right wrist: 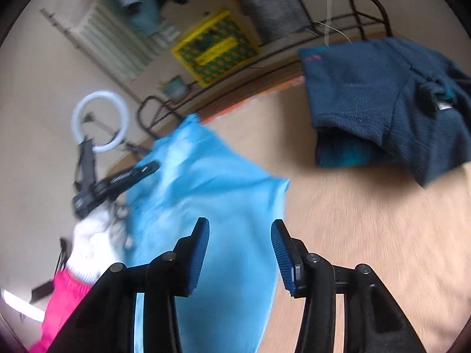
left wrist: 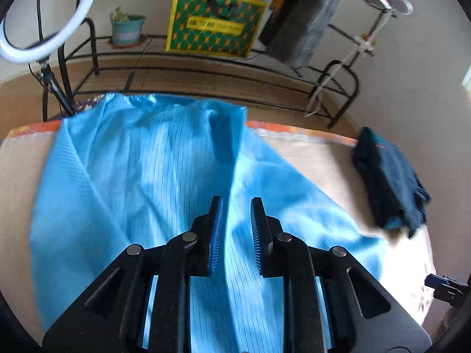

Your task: Fold large clothes

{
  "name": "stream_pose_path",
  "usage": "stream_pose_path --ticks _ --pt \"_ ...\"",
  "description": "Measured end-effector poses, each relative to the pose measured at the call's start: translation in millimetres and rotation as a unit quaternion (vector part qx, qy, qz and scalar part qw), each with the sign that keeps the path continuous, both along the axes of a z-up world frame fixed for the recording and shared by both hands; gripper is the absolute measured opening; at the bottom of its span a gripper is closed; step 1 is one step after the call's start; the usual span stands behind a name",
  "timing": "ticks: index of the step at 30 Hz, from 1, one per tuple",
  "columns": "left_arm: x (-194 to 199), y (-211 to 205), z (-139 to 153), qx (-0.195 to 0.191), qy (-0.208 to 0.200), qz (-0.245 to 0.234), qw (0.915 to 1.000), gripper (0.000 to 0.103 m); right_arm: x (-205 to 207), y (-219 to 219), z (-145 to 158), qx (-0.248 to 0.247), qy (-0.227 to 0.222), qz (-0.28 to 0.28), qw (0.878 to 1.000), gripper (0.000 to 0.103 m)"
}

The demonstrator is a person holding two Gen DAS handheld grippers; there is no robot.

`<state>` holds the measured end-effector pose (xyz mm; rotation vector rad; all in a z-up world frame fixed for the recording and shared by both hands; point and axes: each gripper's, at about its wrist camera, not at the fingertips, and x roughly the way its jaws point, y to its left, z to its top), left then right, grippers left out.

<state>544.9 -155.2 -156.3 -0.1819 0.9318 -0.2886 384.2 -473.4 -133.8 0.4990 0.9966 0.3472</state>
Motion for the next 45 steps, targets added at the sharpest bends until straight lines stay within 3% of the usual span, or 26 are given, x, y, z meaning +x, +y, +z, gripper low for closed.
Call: stream_pose_path --ticks 7,11,15,19,22,24,26,28,29,30,32,34,37,40,41,42,43,45 --pt "-96.0 4.1 61.5 -0.016 -0.022 -0.058 0.9979 0.017 -142.4 8.5 83.5 -0.012 -0.065 0.047 0.997 0.047" --pt "-178.4 -3.4 75.8 -0.014 -0.024 -0.118 0.9927 0.017 -215.7 18.6 103.2 -0.040 -0.090 0.058 0.993 0.047" --pt "-265.6 -15.4 56.2 -0.019 -0.002 -0.173 0.9848 0.017 -263.2 40.7 77.7 -0.074 -0.060 0.076 0.993 0.040" --pt "-333.5 -25.9 17.5 -0.050 0.037 -0.207 0.9765 0.017 -284.0 60.2 25.3 -0.071 0.003 0.077 0.995 0.040" --pt "-362.1 -35.5 -10.5 -0.056 0.062 -0.217 0.9726 0.017 -285.8 64.9 -6.3 -0.071 0.037 0.067 0.995 0.042" --pt "-370.4 -39.8 -23.0 -0.064 0.072 -0.218 0.9712 0.017 -286.4 64.4 -28.2 -0.037 0.069 0.060 0.995 0.042" --pt "-374.4 -44.8 -32.8 -0.041 0.067 -0.211 0.9742 0.017 -283.3 64.2 -47.3 -0.006 0.096 0.055 0.994 0.039" --pt "-373.7 -49.5 -42.7 -0.023 0.069 -0.210 0.9750 0.017 -283.0 66.2 -57.6 0.013 0.102 0.057 0.993 0.028" --pt "-374.0 -50.1 -47.4 -0.019 0.073 -0.206 0.9755 0.017 -282.7 67.0 -60.0 0.026 0.104 0.057 0.993 0.011" --pt "-372.3 -52.1 -53.9 -0.014 0.079 -0.205 0.9754 0.017 -283.2 67.3 -58.5 0.041 0.102 0.056 0.992 0.002" --pt "-372.0 -50.2 -61.7 -0.009 0.080 -0.204 0.9756 0.017 -291.2 69.7 -43.2 0.042 0.073 0.057 0.995 0.000" --pt "-371.5 -52.6 -61.7 -0.010 0.068 -0.204 0.9766 0.017 -297.4 72.5 -30.3 -0.006 0.046 0.057 0.997 0.000" --pt "-369.5 -55.3 -61.3 -0.004 0.065 -0.202 0.9771 0.017 -291.9 75.3 -47.7 -0.068 0.079 0.050 0.993 0.003" --pt "-376.4 -55.5 -48.8 0.002 0.046 -0.195 0.9797 0.017 -293.9 66.2 -57.8 -0.058 0.091 0.051 0.993 0.004" --pt "-382.7 -52.7 -43.0 -0.001 0.034 -0.192 0.9809 0.018 -297.1 60.6 -53.6 -0.041 0.082 0.049 0.995 0.010" --pt "-391.0 -48.5 -34.6 -0.010 0.023 -0.187 0.9821 0.026 -300.4 55.5 -47.2 -0.028 0.068 0.045 0.996 0.030" --pt "-398.7 -47.8 -26.3 -0.023 0.012 -0.180 0.9834 0.034 -305.4 48.6 -38.5 -0.023 0.047 0.036 0.998 0.038" --pt "-412.8 -51.9 -17.5 -0.041 0.000 -0.170 0.9846 0.037 -312.0 36.7 -22.3 -0.022 0.012 0.022 0.999 0.041"
